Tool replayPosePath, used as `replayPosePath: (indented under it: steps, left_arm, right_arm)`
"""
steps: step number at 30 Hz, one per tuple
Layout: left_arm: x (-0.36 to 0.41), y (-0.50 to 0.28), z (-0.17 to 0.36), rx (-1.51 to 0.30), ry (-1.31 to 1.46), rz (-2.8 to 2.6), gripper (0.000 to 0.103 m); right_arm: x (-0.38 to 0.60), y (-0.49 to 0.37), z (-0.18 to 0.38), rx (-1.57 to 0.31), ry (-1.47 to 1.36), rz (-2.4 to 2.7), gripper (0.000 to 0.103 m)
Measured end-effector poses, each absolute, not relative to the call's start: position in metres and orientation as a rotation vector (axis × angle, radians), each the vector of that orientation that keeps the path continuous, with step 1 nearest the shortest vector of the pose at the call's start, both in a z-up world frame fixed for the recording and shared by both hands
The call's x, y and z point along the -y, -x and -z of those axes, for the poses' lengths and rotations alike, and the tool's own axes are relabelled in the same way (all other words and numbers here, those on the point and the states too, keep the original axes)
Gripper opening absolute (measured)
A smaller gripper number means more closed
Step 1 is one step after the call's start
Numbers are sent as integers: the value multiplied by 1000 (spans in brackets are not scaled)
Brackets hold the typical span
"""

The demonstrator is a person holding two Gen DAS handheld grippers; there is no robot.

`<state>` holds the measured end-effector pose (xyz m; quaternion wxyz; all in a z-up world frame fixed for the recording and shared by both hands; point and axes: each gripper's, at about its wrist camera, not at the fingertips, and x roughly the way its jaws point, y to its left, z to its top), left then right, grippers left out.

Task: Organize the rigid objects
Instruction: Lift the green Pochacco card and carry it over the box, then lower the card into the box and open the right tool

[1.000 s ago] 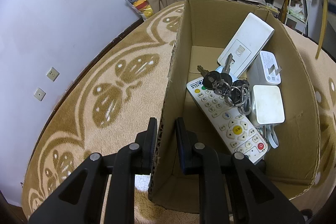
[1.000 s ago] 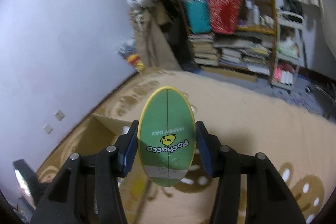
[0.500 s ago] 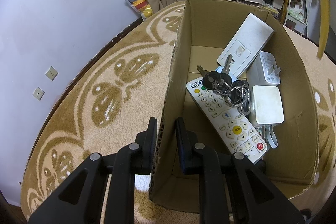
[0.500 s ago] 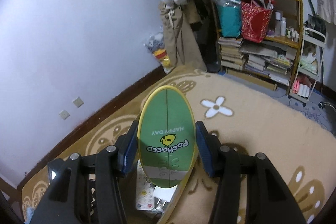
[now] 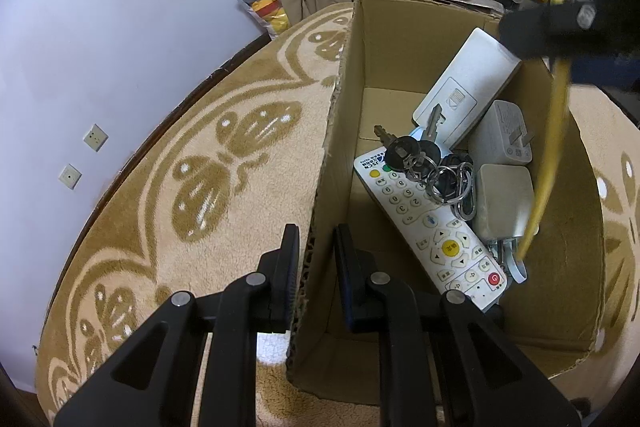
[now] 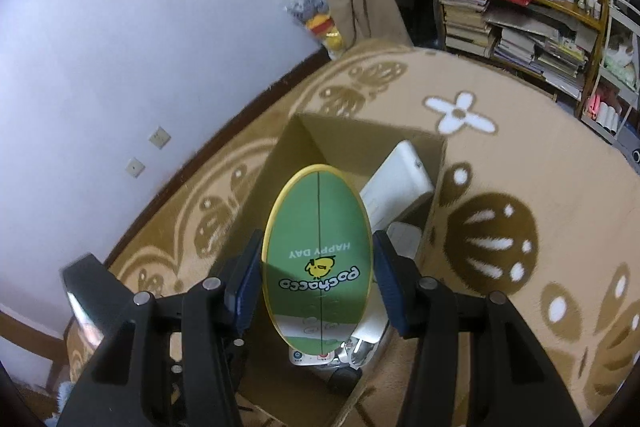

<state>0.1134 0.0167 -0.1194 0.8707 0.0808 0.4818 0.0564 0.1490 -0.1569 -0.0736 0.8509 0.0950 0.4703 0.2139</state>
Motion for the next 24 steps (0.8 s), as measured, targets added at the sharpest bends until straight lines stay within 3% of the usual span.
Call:
replayPosePath:
  steps: [19, 24]
  left_arm:
    - [-17, -114, 119, -1009, -166, -116, 17]
    - [-17, -114, 119, -1009, -167, -117, 18]
  right_arm:
    - [137, -151, 94, -982, -129, -430, 57]
    - [141, -151, 87, -959, -139, -415, 69]
